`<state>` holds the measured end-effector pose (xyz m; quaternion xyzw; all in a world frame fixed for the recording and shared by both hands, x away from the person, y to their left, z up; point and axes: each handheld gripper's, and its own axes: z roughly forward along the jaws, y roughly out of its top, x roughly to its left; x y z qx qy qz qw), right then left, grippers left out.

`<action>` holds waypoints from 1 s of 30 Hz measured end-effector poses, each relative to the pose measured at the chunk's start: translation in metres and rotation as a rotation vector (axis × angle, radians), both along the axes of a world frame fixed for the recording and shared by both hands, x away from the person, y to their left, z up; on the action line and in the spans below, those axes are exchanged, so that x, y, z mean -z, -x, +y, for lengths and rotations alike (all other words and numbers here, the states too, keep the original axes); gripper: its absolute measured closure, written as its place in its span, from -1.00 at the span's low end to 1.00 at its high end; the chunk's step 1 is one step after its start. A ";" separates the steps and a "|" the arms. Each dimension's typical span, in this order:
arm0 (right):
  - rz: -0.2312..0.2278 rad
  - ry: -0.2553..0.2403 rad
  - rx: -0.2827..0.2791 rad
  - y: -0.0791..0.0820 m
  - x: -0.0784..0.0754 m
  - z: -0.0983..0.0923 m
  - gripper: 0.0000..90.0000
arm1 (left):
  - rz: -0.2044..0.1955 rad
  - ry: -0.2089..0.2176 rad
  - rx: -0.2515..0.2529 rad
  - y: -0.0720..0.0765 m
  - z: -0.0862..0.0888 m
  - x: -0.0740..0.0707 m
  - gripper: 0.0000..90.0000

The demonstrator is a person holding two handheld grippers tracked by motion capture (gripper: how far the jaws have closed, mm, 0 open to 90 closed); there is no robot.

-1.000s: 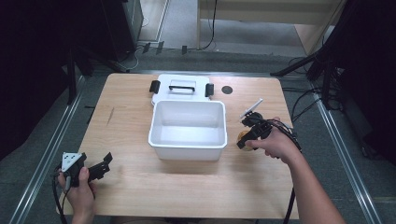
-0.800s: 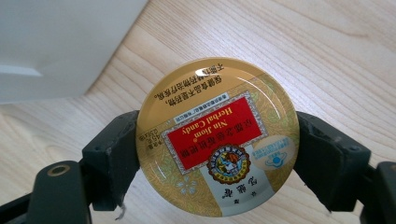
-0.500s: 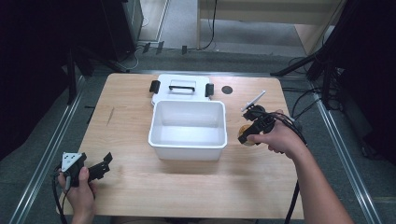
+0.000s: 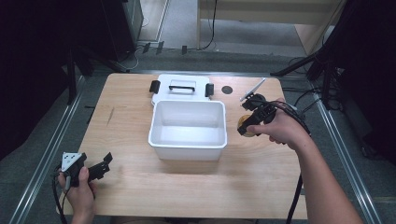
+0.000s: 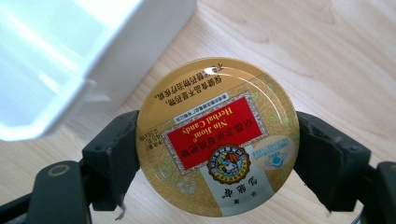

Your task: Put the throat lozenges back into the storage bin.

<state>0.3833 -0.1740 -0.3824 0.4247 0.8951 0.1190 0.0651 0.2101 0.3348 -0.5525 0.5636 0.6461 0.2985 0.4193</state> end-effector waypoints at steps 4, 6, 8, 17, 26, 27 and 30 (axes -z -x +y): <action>-0.013 0.005 -0.030 -0.002 -0.012 0.009 -0.53 | 0.001 0.000 0.000 0.000 0.000 0.000 -1.00; -0.013 0.010 -0.041 -0.002 -0.017 0.014 -0.53 | 0.001 0.001 -0.001 0.000 0.000 0.000 -1.00; -0.015 0.010 -0.051 -0.002 -0.021 0.021 -0.53 | -0.001 0.007 -0.004 0.000 0.000 0.000 -1.00; -0.023 0.016 -0.094 -0.002 -0.030 0.040 -0.53 | 0.005 0.006 -0.001 0.000 0.000 0.000 -1.00; -0.019 0.008 -0.131 -0.004 -0.033 0.058 -0.53 | 0.010 0.006 -0.001 -0.001 0.000 0.000 -1.00; -0.017 0.006 -0.133 -0.004 -0.032 0.060 -0.53 | 0.009 0.005 -0.001 -0.001 0.000 0.000 -1.00; -0.013 0.006 -0.140 -0.004 -0.032 0.064 -0.53 | 0.011 0.006 0.000 -0.001 0.000 0.000 -1.00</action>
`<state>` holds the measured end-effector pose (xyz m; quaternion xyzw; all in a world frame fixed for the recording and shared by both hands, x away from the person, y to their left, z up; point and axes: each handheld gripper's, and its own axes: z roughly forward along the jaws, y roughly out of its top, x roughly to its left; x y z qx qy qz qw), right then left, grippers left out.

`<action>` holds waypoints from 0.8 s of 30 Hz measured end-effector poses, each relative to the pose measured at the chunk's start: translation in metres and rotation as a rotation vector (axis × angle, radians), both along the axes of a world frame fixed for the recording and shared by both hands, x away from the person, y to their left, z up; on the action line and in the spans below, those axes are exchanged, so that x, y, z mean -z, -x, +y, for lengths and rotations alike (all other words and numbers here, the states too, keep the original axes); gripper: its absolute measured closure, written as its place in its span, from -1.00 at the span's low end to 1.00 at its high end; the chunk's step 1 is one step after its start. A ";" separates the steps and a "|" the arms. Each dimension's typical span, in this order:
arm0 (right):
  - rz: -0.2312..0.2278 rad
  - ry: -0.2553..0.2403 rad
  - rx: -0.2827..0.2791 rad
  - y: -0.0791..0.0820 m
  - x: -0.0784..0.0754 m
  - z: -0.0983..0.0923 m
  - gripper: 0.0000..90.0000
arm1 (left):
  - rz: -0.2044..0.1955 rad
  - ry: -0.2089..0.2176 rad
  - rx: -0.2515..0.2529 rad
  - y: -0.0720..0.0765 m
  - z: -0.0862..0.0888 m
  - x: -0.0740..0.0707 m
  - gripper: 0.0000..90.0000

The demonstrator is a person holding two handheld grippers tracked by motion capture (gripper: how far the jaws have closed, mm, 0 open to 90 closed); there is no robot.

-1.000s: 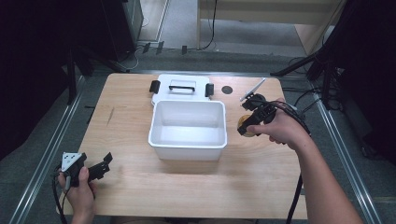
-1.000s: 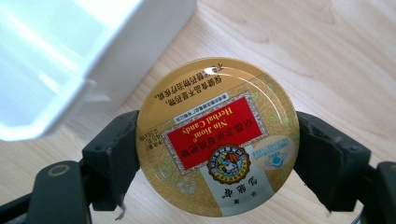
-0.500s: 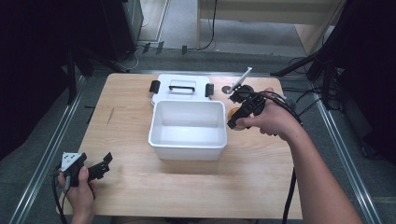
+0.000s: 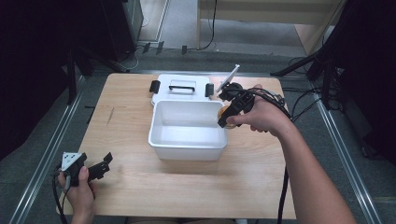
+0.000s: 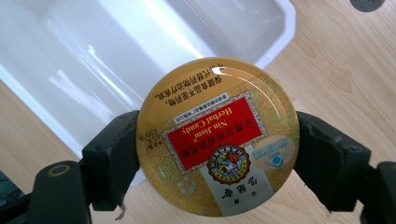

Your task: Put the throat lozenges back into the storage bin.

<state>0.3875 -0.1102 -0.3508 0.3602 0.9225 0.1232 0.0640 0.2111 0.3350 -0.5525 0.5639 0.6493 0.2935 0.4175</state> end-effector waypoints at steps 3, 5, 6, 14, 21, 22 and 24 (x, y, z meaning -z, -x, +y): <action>0.008 0.008 -0.009 0.000 0.001 0.007 -0.53 | 0.000 0.003 0.002 0.000 0.001 0.000 -1.00; 0.008 0.002 -0.018 -0.001 0.001 0.010 -0.53 | 0.000 0.003 0.001 -0.001 0.001 0.000 -1.00; 0.008 0.002 -0.018 -0.001 0.001 0.010 -0.53 | 0.000 0.003 0.001 -0.001 0.001 0.000 -1.00; -0.026 0.004 -0.125 -0.003 0.012 0.028 -0.53 | -0.001 0.006 0.001 -0.001 0.001 0.000 -1.00; -0.078 -0.012 -0.271 -0.002 0.020 0.034 -0.53 | 0.002 0.009 0.001 -0.001 0.001 0.000 -1.00; -0.091 -0.013 -0.301 -0.001 0.021 0.035 -0.53 | 0.002 0.009 0.001 -0.001 0.001 0.000 -1.00; -0.098 -0.015 -0.329 0.000 0.022 0.036 -0.53 | 0.003 0.009 0.001 -0.001 0.001 0.000 -1.00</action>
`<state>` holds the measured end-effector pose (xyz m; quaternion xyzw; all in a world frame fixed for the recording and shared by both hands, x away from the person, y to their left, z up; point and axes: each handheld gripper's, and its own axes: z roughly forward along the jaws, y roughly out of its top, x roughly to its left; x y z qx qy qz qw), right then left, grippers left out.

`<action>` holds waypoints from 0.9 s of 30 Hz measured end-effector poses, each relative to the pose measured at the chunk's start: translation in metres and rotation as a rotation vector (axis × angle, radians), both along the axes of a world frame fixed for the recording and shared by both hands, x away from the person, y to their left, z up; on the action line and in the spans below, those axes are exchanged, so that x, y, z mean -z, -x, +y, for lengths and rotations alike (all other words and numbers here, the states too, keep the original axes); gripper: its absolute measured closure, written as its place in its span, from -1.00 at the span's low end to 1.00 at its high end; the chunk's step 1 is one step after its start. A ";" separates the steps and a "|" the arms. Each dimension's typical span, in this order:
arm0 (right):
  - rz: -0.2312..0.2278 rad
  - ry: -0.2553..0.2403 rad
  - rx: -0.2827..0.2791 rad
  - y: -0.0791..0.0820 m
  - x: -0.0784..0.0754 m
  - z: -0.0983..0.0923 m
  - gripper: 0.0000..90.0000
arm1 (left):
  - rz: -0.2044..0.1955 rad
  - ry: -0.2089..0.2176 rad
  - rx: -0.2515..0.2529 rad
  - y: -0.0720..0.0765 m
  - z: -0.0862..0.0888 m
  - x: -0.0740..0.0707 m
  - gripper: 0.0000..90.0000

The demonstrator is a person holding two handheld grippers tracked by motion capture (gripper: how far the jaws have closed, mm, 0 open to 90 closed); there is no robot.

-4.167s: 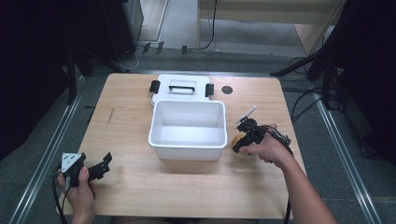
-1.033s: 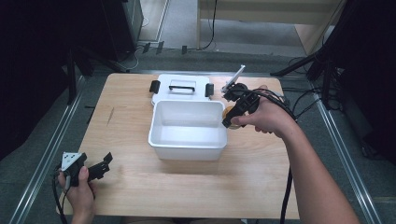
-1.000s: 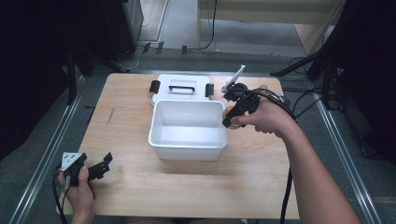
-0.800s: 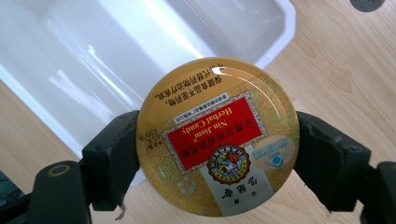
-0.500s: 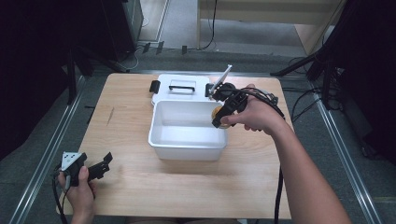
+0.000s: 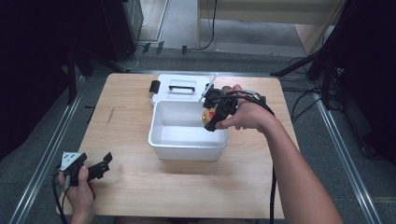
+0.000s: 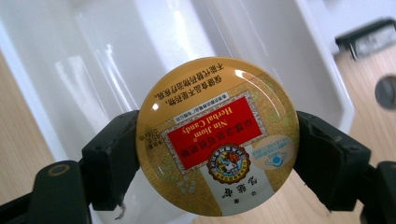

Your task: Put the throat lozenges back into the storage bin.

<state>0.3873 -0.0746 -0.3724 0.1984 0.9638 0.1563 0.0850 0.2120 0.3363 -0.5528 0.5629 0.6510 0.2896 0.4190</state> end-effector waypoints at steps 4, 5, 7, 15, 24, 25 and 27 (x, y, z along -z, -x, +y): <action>0.001 0.030 -0.062 0.004 0.007 0.004 -0.53 | -0.001 0.000 -0.001 0.000 0.000 0.000 -1.00; -0.005 0.054 -0.076 0.004 0.010 0.005 -0.53 | -0.002 0.000 -0.001 0.000 0.000 0.000 -1.00; -0.005 0.062 -0.077 0.003 0.013 0.005 -0.53 | -0.003 0.003 -0.002 0.000 0.000 0.000 -1.00; 0.001 0.087 -0.095 0.002 0.025 0.004 -0.53 | 0.000 0.000 -0.001 0.000 0.000 0.000 -1.00; 0.017 0.085 -0.089 -0.001 0.035 0.005 -0.53 | -0.001 0.003 -0.001 0.000 0.000 0.000 -1.00; 0.019 0.088 -0.092 -0.002 0.037 0.005 -0.53 | -0.001 0.002 -0.001 0.000 0.000 0.000 -1.00; 0.028 0.097 -0.092 -0.003 0.042 0.006 -0.53 | 0.000 0.004 -0.001 0.000 0.000 0.000 -1.00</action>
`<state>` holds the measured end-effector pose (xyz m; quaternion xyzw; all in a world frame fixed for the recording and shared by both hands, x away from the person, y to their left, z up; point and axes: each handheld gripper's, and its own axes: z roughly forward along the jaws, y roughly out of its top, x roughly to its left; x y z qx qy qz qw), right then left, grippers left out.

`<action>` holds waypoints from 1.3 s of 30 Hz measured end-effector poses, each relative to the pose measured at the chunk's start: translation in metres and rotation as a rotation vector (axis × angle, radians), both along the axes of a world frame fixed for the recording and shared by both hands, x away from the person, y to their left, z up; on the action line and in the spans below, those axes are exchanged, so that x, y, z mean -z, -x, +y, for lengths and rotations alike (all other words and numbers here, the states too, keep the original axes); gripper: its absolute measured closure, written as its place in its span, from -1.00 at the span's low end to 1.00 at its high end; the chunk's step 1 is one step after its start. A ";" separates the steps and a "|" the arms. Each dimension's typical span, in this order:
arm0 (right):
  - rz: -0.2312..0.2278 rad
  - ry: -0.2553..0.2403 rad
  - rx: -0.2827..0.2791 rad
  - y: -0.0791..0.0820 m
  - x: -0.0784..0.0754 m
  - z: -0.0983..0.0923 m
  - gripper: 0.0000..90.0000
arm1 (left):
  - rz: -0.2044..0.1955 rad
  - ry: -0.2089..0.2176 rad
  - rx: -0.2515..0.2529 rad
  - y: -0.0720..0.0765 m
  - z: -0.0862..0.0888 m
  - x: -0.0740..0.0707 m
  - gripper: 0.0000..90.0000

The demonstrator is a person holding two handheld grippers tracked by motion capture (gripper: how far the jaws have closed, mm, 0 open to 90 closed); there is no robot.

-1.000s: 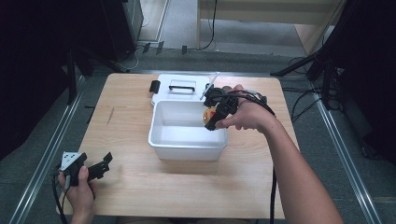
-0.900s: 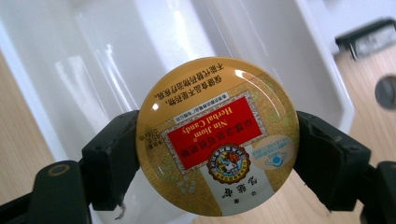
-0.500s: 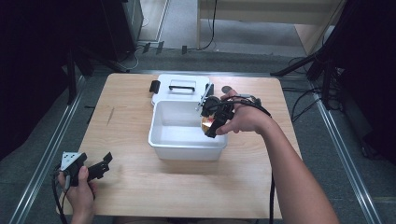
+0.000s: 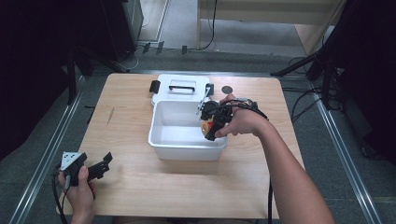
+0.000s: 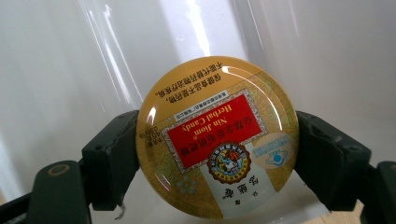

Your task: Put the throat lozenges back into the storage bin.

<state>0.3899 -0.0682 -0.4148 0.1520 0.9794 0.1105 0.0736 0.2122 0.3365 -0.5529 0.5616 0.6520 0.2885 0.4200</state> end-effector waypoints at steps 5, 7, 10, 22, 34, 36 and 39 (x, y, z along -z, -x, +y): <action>0.008 0.014 0.007 -0.002 0.006 0.002 -0.53 | 0.003 0.004 0.001 0.000 0.001 0.000 -1.00; 0.013 0.015 0.004 -0.003 0.007 0.002 -0.53 | 0.004 0.005 0.001 0.000 0.001 0.000 -1.00; 0.016 0.036 0.007 -0.004 0.010 0.004 -0.53 | 0.003 0.006 0.000 0.000 0.001 0.000 -1.00; 0.032 0.109 -0.005 -0.002 0.018 0.013 -0.53 | 0.004 0.009 0.001 0.000 0.001 0.000 -1.00; 0.045 0.137 -0.014 -0.002 0.024 0.016 -0.54 | 0.004 0.012 -0.001 0.000 0.001 0.000 -1.00; 0.044 0.136 -0.013 -0.002 0.023 0.016 -0.54 | 0.003 0.012 -0.001 0.000 0.001 0.000 -1.00; 0.040 0.129 0.002 -0.002 0.023 0.016 -0.54 | 0.003 0.012 -0.001 0.000 0.001 0.000 -1.00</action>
